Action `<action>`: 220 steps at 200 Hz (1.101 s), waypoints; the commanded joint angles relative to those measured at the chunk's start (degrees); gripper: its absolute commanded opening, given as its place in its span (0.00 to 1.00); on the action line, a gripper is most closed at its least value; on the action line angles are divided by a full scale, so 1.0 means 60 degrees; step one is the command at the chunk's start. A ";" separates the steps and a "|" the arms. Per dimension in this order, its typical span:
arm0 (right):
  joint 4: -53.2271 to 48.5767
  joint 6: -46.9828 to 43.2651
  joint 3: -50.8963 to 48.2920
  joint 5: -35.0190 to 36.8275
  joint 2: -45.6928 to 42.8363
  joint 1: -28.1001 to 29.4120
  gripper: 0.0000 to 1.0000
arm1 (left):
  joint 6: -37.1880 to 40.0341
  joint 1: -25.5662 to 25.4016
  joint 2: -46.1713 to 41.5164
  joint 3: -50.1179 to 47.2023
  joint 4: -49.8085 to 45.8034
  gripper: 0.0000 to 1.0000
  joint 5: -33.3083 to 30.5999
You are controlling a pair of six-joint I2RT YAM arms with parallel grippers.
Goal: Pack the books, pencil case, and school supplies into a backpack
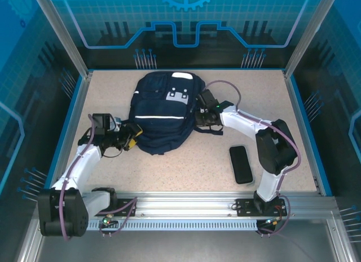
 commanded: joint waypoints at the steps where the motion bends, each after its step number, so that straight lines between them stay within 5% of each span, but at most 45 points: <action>1: -0.0544 -0.0320 -0.0412 -0.0007 -0.1068 -0.0298 0.00 | 0.0970 -0.0214 -0.0427 0.0507 -0.0577 0.65 0.0468; 28: -0.0873 -0.0518 -0.0764 -0.0018 -0.1338 -0.0564 0.00 | 0.1668 -0.0928 -0.0485 0.1004 -0.0668 0.73 -0.0014; 86: -0.0441 -0.0104 -0.1633 -0.0846 -0.2916 -0.1163 0.64 | 0.3745 -0.3920 0.0771 0.2976 -0.0828 0.86 -0.2104; 153: 0.0096 0.1010 -0.3202 -0.2110 -0.4847 -0.2147 0.84 | 0.7573 -0.6805 0.4173 0.6157 -0.2808 0.86 -0.5970; 220: 0.0090 0.1527 -0.4367 -0.3158 -0.5746 -0.3768 0.91 | 0.7927 -0.8029 0.7506 0.9068 -0.4619 0.80 -0.8119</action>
